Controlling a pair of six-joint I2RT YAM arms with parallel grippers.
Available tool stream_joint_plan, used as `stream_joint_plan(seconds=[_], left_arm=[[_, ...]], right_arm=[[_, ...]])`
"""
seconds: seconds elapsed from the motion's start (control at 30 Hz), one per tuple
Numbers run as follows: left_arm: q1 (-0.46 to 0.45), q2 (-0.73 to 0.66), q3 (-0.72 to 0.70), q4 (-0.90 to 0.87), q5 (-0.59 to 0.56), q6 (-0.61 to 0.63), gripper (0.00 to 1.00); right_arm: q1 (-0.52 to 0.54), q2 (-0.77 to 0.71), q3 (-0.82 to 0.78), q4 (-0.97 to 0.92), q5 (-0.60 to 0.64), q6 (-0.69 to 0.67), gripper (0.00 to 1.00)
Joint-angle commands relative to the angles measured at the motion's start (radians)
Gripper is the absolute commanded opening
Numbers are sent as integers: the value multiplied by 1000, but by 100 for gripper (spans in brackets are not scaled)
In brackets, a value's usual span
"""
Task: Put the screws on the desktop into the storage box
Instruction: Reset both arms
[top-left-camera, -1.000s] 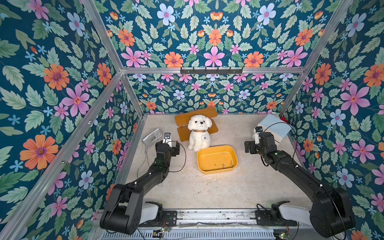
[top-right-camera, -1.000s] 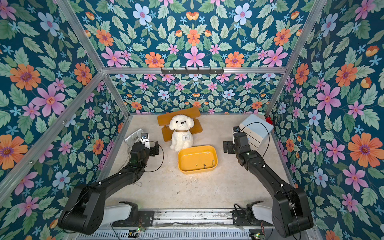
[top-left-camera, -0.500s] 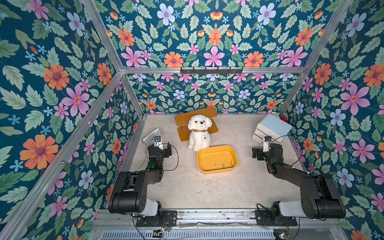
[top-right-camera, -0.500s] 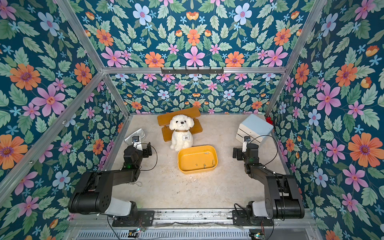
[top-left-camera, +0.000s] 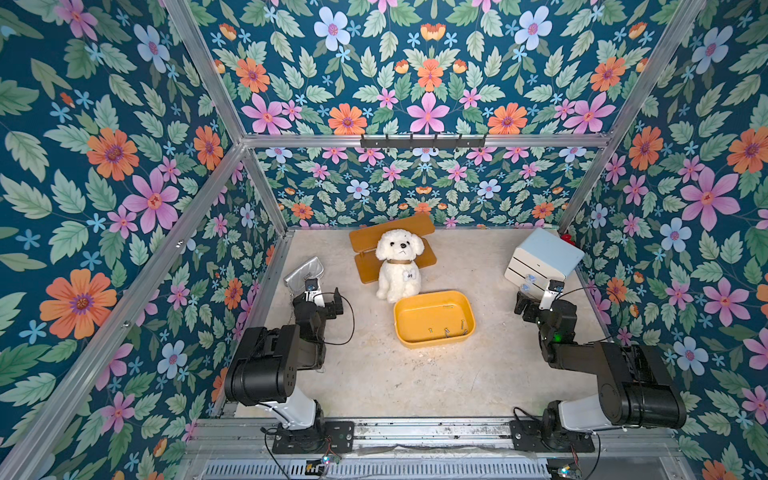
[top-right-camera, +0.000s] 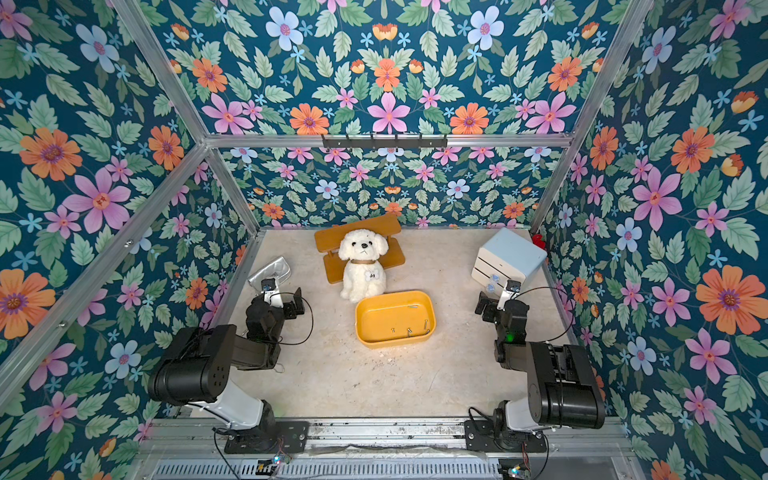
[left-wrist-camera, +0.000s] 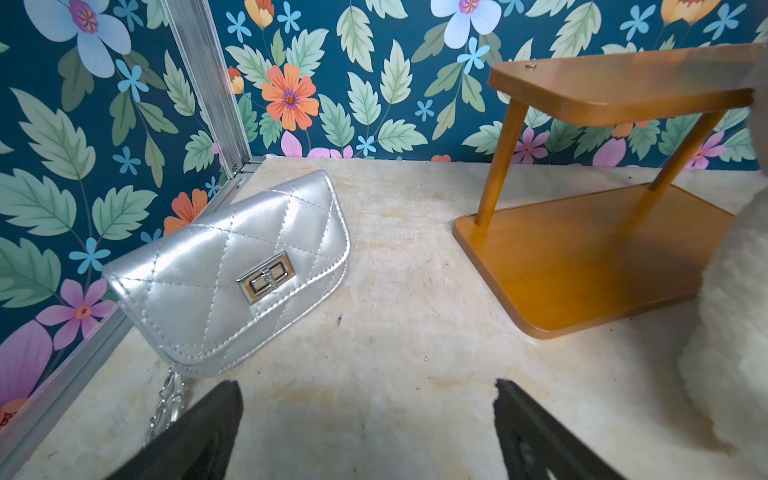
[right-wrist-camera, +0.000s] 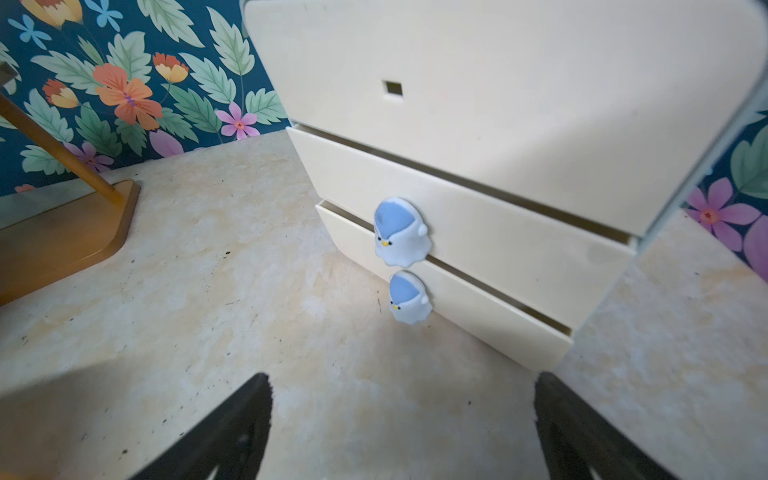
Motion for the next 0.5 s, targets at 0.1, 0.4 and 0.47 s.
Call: stream_joint_plan(seconds=[0.1, 0.4, 0.47], left_arm=[[1, -3, 1, 18, 4, -4, 99], [1, -3, 0, 18, 5, -4, 99], [1, -3, -2, 18, 4, -3, 99]], right_arm=[[0, 1, 1, 47, 5, 9, 100], [0, 2, 3, 45, 2, 8, 100], [0, 1, 2, 47, 2, 9, 100]])
